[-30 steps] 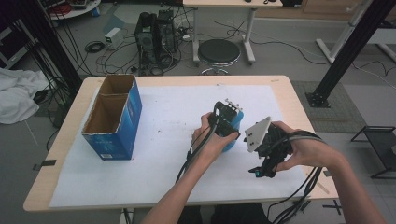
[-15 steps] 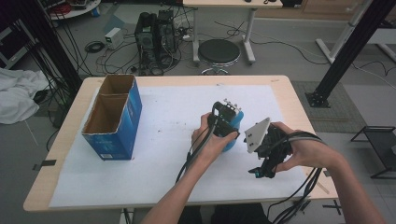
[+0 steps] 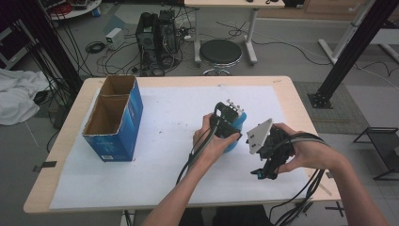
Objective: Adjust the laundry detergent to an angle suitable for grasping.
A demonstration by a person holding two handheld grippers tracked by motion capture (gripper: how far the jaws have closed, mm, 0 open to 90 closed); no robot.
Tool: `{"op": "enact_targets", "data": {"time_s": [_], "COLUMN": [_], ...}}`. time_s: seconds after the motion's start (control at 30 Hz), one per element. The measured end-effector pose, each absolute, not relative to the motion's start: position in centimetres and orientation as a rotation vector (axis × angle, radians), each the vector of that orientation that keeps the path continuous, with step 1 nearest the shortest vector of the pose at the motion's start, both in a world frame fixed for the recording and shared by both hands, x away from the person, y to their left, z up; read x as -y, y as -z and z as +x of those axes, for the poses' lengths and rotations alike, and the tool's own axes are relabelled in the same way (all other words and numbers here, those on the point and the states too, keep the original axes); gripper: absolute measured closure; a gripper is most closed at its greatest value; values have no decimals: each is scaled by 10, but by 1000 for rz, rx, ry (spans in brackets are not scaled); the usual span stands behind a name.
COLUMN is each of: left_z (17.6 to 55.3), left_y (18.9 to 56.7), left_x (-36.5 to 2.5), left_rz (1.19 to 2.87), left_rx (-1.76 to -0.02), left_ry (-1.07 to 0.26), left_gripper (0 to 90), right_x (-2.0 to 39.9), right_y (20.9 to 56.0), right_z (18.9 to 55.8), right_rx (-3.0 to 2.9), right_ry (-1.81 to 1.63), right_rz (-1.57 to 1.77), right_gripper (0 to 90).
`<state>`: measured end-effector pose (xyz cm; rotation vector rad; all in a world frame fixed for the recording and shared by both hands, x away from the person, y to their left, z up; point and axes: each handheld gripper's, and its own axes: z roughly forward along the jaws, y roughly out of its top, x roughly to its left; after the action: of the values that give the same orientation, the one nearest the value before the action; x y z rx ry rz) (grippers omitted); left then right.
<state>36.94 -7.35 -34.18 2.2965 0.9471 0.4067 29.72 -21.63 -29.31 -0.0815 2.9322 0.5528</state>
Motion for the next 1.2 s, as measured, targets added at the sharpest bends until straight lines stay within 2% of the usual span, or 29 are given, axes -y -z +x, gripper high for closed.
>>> {"op": "enact_targets", "data": {"time_s": [0.23, 0.43, 0.7, 1.2], "left_z": [370, 369, 364, 356], "left_y": [337, 332, 319, 308], "left_x": [66, 51, 33, 3], "left_rz": [2300, 2272, 2325, 2330], "left_rx": [-914, -899, -777, -523], "left_ry": [-421, -358, -357, -232], "left_gripper": [444, 444, 444, 444], "right_x": [218, 218, 216, 217], "right_y": [293, 294, 294, 294], "right_z": [298, 299, 299, 299], "right_rx": [-2934, -2937, -2939, -2939], "right_ry": [-550, -548, -549, -542], "right_rz": [-72, -76, -71, -75], "right_gripper": [114, 113, 113, 114]}}
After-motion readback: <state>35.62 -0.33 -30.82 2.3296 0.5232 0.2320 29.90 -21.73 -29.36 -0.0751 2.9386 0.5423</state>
